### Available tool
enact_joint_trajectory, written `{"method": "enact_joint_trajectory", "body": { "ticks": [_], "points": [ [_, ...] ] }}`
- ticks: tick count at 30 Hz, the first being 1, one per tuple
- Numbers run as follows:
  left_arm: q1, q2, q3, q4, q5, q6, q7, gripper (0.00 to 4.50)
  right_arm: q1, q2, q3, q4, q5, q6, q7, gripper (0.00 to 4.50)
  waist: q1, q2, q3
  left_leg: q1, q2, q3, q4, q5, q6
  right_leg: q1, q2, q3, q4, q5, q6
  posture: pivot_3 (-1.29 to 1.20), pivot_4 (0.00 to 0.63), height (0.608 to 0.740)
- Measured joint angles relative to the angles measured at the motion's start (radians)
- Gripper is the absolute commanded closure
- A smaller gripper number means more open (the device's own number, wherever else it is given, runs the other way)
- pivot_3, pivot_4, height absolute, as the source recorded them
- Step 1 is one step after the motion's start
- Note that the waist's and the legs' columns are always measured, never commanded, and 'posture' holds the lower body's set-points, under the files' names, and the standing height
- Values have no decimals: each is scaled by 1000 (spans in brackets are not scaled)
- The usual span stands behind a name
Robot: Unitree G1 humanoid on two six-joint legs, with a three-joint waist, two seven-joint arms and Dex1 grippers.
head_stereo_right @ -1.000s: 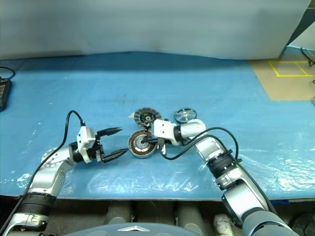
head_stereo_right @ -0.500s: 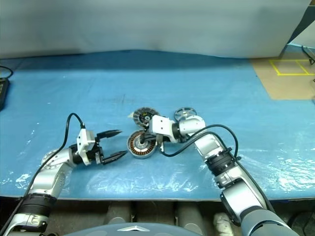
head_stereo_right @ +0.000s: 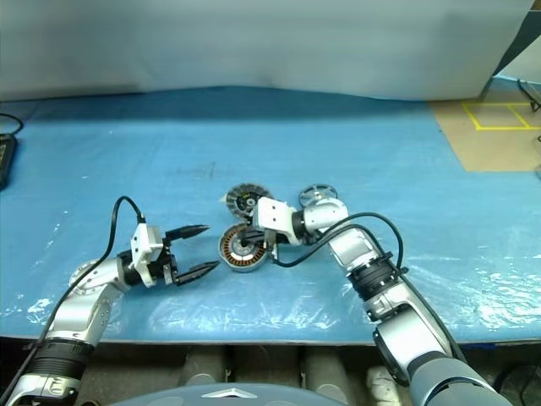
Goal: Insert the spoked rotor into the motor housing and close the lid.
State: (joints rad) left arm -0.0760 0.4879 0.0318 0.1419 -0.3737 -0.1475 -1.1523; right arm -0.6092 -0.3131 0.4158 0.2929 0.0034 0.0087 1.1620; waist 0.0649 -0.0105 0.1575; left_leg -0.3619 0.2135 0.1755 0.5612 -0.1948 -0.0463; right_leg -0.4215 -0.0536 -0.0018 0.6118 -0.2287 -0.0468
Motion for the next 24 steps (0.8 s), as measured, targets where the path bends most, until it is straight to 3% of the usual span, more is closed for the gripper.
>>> {"method": "enact_joint_trajectory", "body": {
  "ticks": [10, 18, 24],
  "points": [
    [4, 5, 1, 0, 0, 4, 0, 0, 15, 23, 10, 66, -4, -48, -10, 4492, -4, 0, 0, 2, 0, 0, 1, 0, 0, 1, 0, 1, 3, 0, 0, 0, 150, 740],
    [12, 6, 2, 13, 0, -9, -14, 0, 13, 14, 30, 85, -37, -105, -31, 4492, -10, 0, 0, 13, 2, 0, 1, -2, 3, 11, -1, 1, 3, 0, 0, 0, 150, 740],
    [13, 5, 2, 25, 0, -18, -17, 0, 36, 12, 8, 56, 18, -54, 1, 4492, -9, 0, 0, 12, 2, 0, 0, -2, 3, 11, -1, 1, 0, 0, 0, 0, 150, 740]
  ]
}}
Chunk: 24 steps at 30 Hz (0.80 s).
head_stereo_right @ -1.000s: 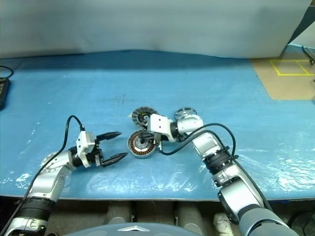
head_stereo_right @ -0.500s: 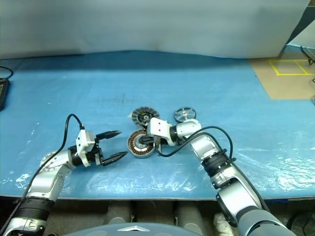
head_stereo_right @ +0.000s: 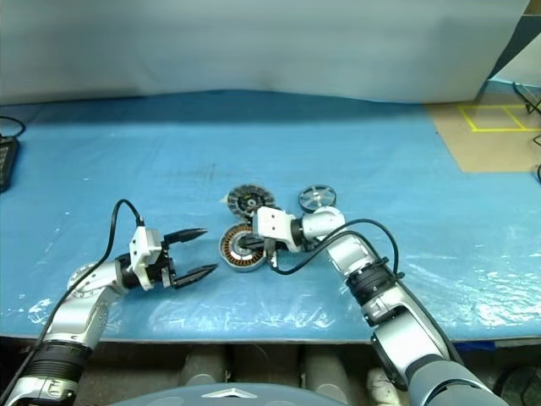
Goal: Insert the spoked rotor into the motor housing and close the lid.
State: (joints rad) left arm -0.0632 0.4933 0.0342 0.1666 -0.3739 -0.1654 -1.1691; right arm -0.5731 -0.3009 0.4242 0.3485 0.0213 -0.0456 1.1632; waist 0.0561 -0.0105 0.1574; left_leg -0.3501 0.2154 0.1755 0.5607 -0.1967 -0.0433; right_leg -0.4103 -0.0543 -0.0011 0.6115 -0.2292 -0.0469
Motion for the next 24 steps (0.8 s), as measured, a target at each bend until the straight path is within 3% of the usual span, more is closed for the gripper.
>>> {"method": "enact_joint_trajectory", "body": {
  "ticks": [7, 15, 20, 24],
  "points": [
    [-10, -1, 0, 3, 0, 0, 0, 0, 36, -40, -60, -125, 135, 151, 78, 4492, -2, 0, 0, -5, 0, 0, -1, 0, 0, -5, 1, -1, -1, 0, 0, 0, 150, 740],
    [-20, 0, 1, 4, -3, 1, -1, 0, 40, -142, -161, -221, 223, 290, 72, 4492, -1, 0, 0, -5, 0, 0, -1, 0, 0, -5, 0, 0, -1, 0, 0, 0, 150, 740],
    [-30, 8, 1, -9, -19, 20, -13, 0, -19, -243, -238, -126, 168, 259, -10, 3295, 5, 0, 0, -6, -3, 0, 0, 2, -3, -6, 1, 0, 0, 0, 0, 0, 150, 740],
    [-48, 17, 1, -46, -28, 45, -17, 0, -82, -290, -284, -4, 127, 179, -54, 3295, 5, 0, 0, -6, -4, 0, 0, 2, -3, -7, 1, 0, 0, 0, 0, 0, 150, 740]
  ]
}}
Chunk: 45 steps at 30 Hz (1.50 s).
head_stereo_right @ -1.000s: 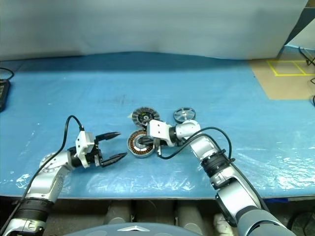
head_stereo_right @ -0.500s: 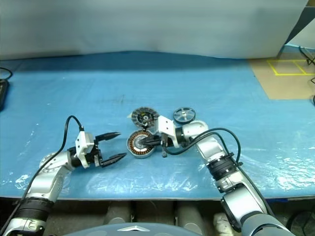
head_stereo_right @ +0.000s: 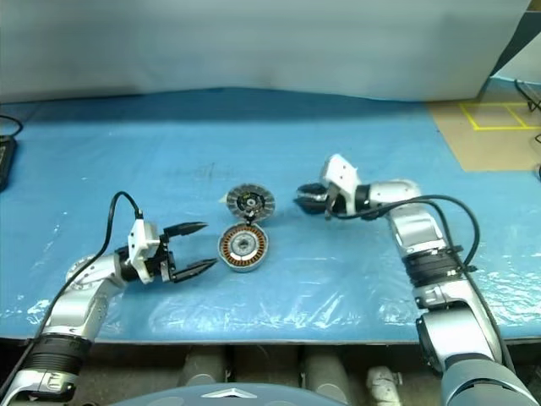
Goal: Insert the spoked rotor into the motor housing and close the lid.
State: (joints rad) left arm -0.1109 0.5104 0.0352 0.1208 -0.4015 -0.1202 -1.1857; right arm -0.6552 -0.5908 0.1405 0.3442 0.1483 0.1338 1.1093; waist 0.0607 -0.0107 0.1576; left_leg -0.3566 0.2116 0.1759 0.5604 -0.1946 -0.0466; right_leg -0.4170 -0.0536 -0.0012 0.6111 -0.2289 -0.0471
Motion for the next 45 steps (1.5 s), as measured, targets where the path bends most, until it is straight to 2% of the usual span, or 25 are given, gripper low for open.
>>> {"method": "enact_joint_trajectory", "body": {
  "ticks": [7, 17, 42, 45],
  "points": [
    [-1, 0, -1, -35, -1, 41, 11, 0, -19, -22, 13, 180, -93, -75, -20, 3295, 2, 0, 0, -7, 0, 0, 3, 0, 1, -6, 0, -1, 2, 0, 0, 0, 150, 740],
    [-4, 0, -1, -51, -2, 63, 18, 0, -57, -29, 13, 341, -155, -175, -39, 3295, 4, 0, 0, -8, 1, 0, 9, -2, 4, -7, 0, 0, 9, 0, 0, 0, 150, 740],
    [-5, 0, -1, -38, 7, 49, 23, 0, -31, -4, 20, 345, -158, -172, 6, 3295, 5, 0, 0, -8, 2, -1, 11, -2, 4, -7, 0, 0, 11, 0, -1, 0, 150, 740],
    [-4, 0, -1, -38, 7, 49, 27, 0, -31, 9, 18, 358, -151, -177, 4, 3910, 4, 0, 0, -8, 2, -1, 11, -2, 4, -7, 0, 0, 12, 0, -1, 0, 150, 740]
  ]
}}
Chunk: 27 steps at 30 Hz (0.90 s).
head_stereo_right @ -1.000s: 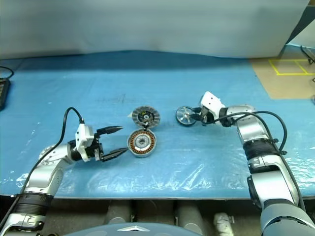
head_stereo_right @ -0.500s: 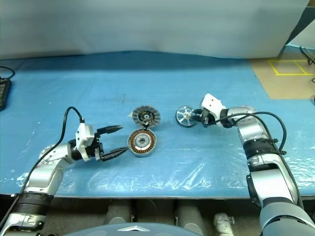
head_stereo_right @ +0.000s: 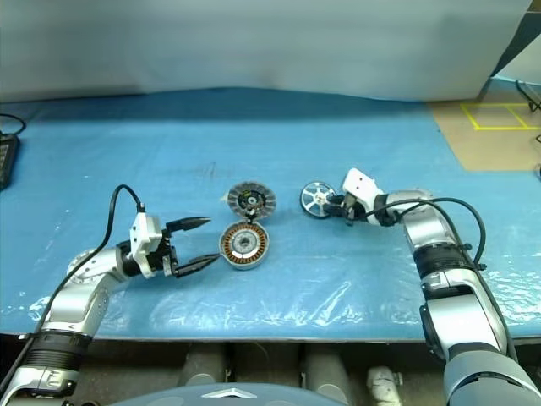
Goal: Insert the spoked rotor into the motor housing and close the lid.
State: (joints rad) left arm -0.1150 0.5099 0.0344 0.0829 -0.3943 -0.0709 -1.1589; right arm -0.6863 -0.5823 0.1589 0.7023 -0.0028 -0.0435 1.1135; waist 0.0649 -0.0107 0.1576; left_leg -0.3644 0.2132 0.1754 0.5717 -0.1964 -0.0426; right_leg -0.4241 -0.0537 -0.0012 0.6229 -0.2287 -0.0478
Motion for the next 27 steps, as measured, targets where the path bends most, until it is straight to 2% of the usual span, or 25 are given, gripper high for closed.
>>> {"method": "enact_joint_trajectory", "body": {
  "ticks": [2, 9, 14, 18, 22, 27],
  "points": [
    [3, 0, 0, 0, 0, 0, 3, 0, 3, 1, -1, 0, 10, 1, 12, 4486, 1, 0, 0, 0, 0, 0, 0, 0, 0, 0, 0, 0, 0, 0, 0, 0, 150, 740],
    [15, 0, 0, 1, 0, -10, 2, 0, 45, -8, -40, -34, 74, 49, 67, 4486, 3, 0, 0, -1, 0, 0, 0, 0, 0, 0, 0, 0, -1, 0, 0, 0, 150, 740],
    [16, 0, -2, 19, 1, -27, -12, 0, 135, -27, -96, -222, 209, 162, 169, 4486, 3, 0, 0, -1, 1, 0, -1, 0, 0, 0, 0, 0, -1, 0, 0, 0, 150, 740],
    [10, 0, -3, 38, 2, -40, -25, 0, 233, -87, -102, -425, 282, 214, 260, 4486, 6, 0, 0, -1, 2, 0, -2, 0, 0, 0, 0, -1, -3, 0, 0, 0, 150, 740],
    [5, -6, -8, 63, 4, -50, -37, 0, 308, -94, -58, -621, 360, 296, 330, 4486, 2, 0, 0, 0, 3, 0, -2, 0, 0, 0, 0, 0, -3, 0, 0, 0, 150, 740],
    [5, -13, -26, 76, 5, -64, -51, 0, 296, -56, 3, -667, 363, 314, 330, 4486, 5, 0, 0, 0, 4, 0, -2, 0, 0, 0, 0, 0, -3, 0, 0, 0, 150, 740]
  ]
}}
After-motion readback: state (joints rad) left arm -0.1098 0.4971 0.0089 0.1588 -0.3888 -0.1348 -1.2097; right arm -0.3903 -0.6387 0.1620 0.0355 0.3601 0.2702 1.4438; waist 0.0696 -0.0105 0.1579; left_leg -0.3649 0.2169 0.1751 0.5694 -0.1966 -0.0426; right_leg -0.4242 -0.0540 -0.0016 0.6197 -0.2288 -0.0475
